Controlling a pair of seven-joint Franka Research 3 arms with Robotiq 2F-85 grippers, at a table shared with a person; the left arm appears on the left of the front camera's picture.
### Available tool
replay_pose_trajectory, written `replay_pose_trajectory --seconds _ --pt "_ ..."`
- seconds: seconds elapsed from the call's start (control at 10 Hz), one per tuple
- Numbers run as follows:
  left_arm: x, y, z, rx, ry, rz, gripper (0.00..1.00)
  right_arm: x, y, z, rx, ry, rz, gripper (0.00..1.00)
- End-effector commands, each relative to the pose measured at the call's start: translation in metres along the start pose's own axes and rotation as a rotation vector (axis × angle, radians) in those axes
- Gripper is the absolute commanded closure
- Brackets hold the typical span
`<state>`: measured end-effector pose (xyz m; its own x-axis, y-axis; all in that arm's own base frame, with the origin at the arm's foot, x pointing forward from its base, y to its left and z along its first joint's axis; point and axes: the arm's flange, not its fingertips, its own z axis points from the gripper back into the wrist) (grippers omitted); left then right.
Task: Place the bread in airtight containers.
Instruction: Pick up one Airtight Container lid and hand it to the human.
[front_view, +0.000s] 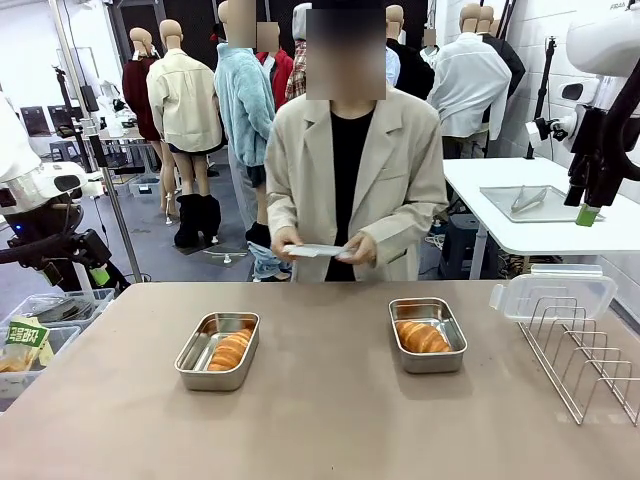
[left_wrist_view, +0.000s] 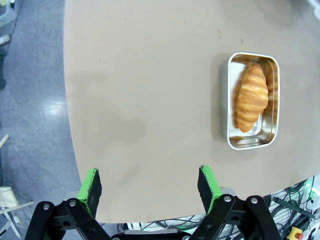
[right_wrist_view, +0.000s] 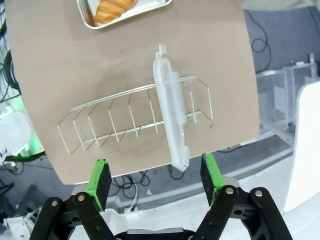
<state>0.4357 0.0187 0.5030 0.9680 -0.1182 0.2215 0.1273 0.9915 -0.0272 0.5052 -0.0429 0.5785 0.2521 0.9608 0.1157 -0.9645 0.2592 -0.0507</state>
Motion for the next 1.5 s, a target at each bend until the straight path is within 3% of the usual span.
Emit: replay_pose_trajectory --seconds 0.0,1.4 --pt "0.0001 0.0015 0.0007 -0.003 -0.002 0.002 0.00 -0.0015 0.0012 -0.0001 -0.001 0.011 0.003 0.11" --pt "0.0001 0.0015 0.0007 -0.003 -0.002 0.002 0.00 -0.0015 0.0012 -0.0001 -0.001 0.011 0.003 0.11"
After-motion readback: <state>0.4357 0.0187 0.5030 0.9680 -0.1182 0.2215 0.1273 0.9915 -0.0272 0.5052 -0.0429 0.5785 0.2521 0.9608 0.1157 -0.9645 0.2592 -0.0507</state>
